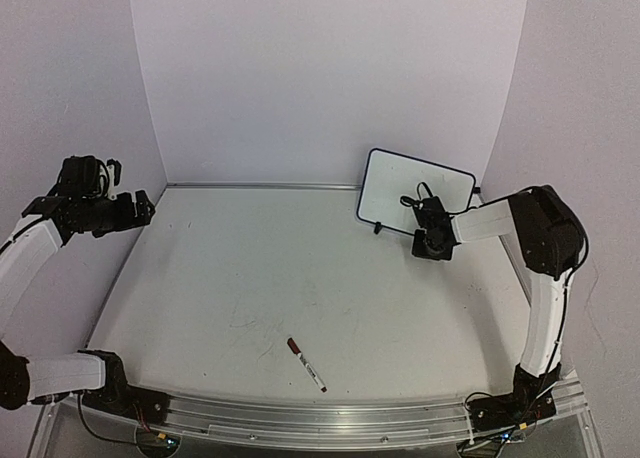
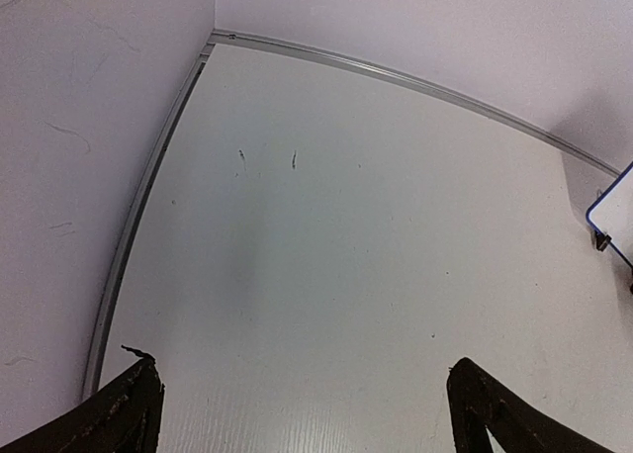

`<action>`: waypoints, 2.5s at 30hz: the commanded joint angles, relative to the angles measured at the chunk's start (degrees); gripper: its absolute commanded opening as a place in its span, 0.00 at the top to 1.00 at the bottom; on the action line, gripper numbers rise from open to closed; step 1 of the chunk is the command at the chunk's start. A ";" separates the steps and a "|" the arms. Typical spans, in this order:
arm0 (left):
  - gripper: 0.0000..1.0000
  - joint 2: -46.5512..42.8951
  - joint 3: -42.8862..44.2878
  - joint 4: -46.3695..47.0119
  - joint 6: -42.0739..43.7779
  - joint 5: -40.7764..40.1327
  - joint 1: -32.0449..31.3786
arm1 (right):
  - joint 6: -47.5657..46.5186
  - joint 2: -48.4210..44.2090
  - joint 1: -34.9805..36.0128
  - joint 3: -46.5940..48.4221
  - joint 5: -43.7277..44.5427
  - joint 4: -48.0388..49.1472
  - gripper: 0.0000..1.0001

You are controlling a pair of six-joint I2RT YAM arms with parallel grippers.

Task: Write a sentence on the whiteboard
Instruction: Move the whiteboard to the corner of the board, then pick up the whiteboard marker from the center of the board.

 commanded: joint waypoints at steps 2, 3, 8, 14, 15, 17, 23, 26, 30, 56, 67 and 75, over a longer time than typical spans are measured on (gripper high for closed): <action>0.01 0.56 -0.26 1.27 0.57 -1.18 -0.10 | -4.11 -3.91 5.40 -3.72 -7.11 1.03 1.00; 0.01 0.64 -0.29 1.29 0.61 -1.23 -0.08 | -4.37 -4.35 6.11 -3.98 -7.46 1.21 1.00; 0.01 0.73 -0.41 1.25 0.70 -1.97 -0.10 | -6.18 -5.14 10.61 -3.84 -8.40 1.28 1.00; 0.01 1.09 -0.40 1.15 0.79 -2.31 -0.09 | -6.95 -4.75 16.15 -2.89 -9.35 0.93 1.00; 0.01 1.16 -0.38 1.19 0.79 -2.31 -0.10 | -7.33 -4.56 17.20 -2.59 -9.29 0.82 1.00; 0.01 1.32 -0.37 1.22 0.87 -2.31 -0.08 | -8.07 -4.09 19.11 -1.96 -9.28 0.60 1.00; 0.01 1.61 -0.40 1.08 0.96 -2.97 -0.08 | -9.19 -3.45 23.47 -0.88 -9.40 -0.25 1.00; 0.01 1.73 -0.39 1.00 0.96 -4.17 -0.08 | -9.44 -3.62 24.75 -1.13 -10.06 -0.56 1.00; 0.01 1.94 -0.31 1.00 0.93 -4.33 -0.13 | -9.27 -3.75 25.23 -1.76 -10.81 -0.55 1.00; 0.01 1.12 -0.58 2.63 0.44 -3.03 -0.08 | -10.19 -26.88 30.56 -13.84 -16.19 -5.99 0.17; 0.01 -1.40 -2.43 4.65 1.66 2.13 -0.11 | -2.65 -20.51 47.95 -3.13 -16.08 -21.20 0.35; 0.03 -1.11 -2.92 5.16 1.66 4.80 -0.09 | 2.37 -8.11 56.20 7.28 -17.77 -27.80 0.45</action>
